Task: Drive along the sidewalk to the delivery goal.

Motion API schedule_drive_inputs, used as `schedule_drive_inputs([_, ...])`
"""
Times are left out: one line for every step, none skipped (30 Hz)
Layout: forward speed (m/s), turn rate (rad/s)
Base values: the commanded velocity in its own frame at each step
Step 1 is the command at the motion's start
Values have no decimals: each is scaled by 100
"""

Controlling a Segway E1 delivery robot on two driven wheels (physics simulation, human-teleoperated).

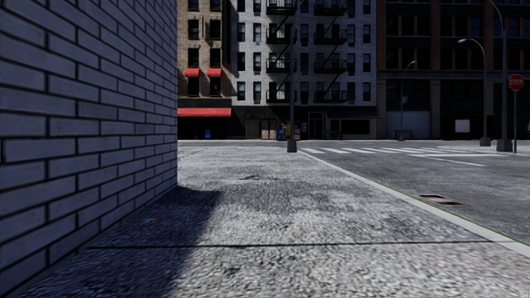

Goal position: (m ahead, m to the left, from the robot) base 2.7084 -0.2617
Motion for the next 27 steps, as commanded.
schedule_drive_inputs([135, 0])
schedule_drive_inputs([135, 0])
schedule_drive_inputs([135, 0])
schedule_drive_inputs([135, 0])
schedule_drive_inputs([135, 0])
schedule_drive_inputs([135, 0])
schedule_drive_inputs([135, 0])
schedule_drive_inputs([135, 0])
schedule_drive_inputs([135, 0])
schedule_drive_inputs([135, 0])
schedule_drive_inputs([135, 0])
schedule_drive_inputs([135, 0])
schedule_drive_inputs([135, 0])
schedule_drive_inputs([135, 0])
schedule_drive_inputs([135, 0])
schedule_drive_inputs([135, 0])
schedule_drive_inputs([135, 0])
schedule_drive_inputs([135, 0])
schedule_drive_inputs([135, 0])
schedule_drive_inputs([135, 0])
schedule_drive_inputs([135, 0])
schedule_drive_inputs([135, 0])
schedule_drive_inputs([135, 0])
schedule_drive_inputs([135, 0])
schedule_drive_inputs([135, 0])
schedule_drive_inputs([135, 0])
schedule_drive_inputs([135, 0])
